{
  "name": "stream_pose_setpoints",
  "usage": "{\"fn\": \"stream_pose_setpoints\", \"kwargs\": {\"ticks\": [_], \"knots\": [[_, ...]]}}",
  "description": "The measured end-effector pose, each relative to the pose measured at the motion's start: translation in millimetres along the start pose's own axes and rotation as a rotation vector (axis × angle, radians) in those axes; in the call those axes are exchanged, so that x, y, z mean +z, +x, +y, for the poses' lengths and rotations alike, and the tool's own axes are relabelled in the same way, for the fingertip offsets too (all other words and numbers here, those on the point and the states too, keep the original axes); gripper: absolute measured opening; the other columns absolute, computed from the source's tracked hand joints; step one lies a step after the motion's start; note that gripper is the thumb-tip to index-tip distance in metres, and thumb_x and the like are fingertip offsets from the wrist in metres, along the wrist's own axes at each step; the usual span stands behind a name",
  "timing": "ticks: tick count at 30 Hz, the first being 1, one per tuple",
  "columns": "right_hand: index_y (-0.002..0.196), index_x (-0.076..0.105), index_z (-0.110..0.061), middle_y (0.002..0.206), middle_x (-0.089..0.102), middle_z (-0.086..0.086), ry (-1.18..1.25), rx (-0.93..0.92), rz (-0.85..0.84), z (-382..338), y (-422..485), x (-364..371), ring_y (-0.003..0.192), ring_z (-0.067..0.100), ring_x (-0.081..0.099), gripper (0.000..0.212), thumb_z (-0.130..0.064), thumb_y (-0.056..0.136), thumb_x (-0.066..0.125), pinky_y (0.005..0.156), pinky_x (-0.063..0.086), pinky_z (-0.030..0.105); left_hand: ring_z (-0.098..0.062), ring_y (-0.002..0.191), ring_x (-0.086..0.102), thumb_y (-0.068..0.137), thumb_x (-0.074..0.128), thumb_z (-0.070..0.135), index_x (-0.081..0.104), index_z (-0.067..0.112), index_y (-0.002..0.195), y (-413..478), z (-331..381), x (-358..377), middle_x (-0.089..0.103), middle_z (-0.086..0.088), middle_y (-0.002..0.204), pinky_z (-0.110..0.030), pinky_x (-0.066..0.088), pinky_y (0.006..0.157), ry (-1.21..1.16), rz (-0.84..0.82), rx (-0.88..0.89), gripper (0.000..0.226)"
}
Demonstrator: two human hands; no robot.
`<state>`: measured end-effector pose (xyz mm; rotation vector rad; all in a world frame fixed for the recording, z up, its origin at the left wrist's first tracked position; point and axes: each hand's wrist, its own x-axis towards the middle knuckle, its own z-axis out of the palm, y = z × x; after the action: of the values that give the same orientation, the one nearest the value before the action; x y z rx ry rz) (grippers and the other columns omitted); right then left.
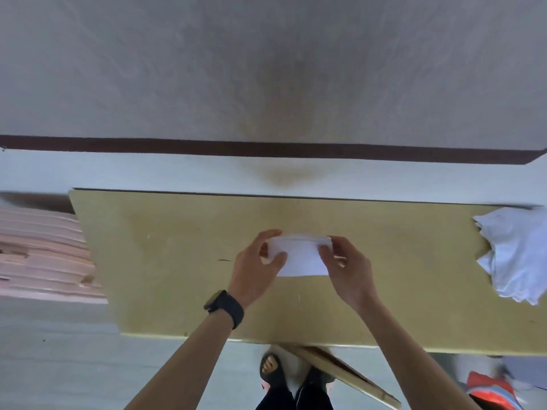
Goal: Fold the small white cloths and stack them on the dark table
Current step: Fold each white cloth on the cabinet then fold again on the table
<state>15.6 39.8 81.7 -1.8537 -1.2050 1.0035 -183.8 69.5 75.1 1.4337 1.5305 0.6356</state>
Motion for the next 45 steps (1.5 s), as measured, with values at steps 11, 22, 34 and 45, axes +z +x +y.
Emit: {"fn": "stream_pose_setpoints", "kwargs": {"ticks": [11,22,34,45], "knots": [[0.099,0.066,-0.028,0.091,0.070,-0.017,-0.011,-0.518,-0.024,-152.3,-85.7,-40.9,0.081,0.001,0.064,0.005,-0.027,0.095,0.062,0.066,0.045,0.008,0.001,0.084,0.065,0.089,0.073,0.027,0.071,0.042,0.109,-130.0,111.9,-117.6,0.071,0.020,0.098,-0.006,0.045,0.073,-0.072,0.407,0.270,0.026],[0.085,0.062,-0.037,0.082,0.068,-0.025,0.128,-0.820,-0.583,-215.5,-274.8,46.5,0.078,-0.002,0.064,0.014,-0.026,0.093,0.065,0.063,0.044,0.009,-0.003,0.084,0.068,0.082,0.081,0.022,0.069,0.033,0.119,-427.6,64.4,-190.5,0.070,0.015,0.091,-0.017,0.052,0.082,-0.127,0.795,0.009,0.041],[0.085,0.059,-0.030,0.074,0.067,-0.016,0.127,-1.113,-1.293,-175.6,-706.3,183.1,0.072,-0.004,0.061,0.011,-0.027,0.095,0.062,0.063,0.041,0.006,-0.006,0.080,0.065,0.092,0.069,0.034,0.070,0.018,0.093,-869.7,-52.0,-136.7,0.073,0.003,0.088,-0.022,0.051,0.071,-0.296,1.723,-0.340,0.016],[0.090,0.050,-0.028,0.068,0.059,-0.010,0.192,-1.252,-1.598,-81.8,-1112.8,230.3,0.067,0.001,0.057,0.013,-0.035,0.101,0.048,0.054,0.034,0.018,-0.008,0.068,0.061,0.099,0.051,0.044,0.053,0.025,0.103,-1215.8,-148.5,-91.9,0.064,0.013,0.086,-0.031,0.050,0.061,-0.060,2.174,-0.695,0.020]]}}
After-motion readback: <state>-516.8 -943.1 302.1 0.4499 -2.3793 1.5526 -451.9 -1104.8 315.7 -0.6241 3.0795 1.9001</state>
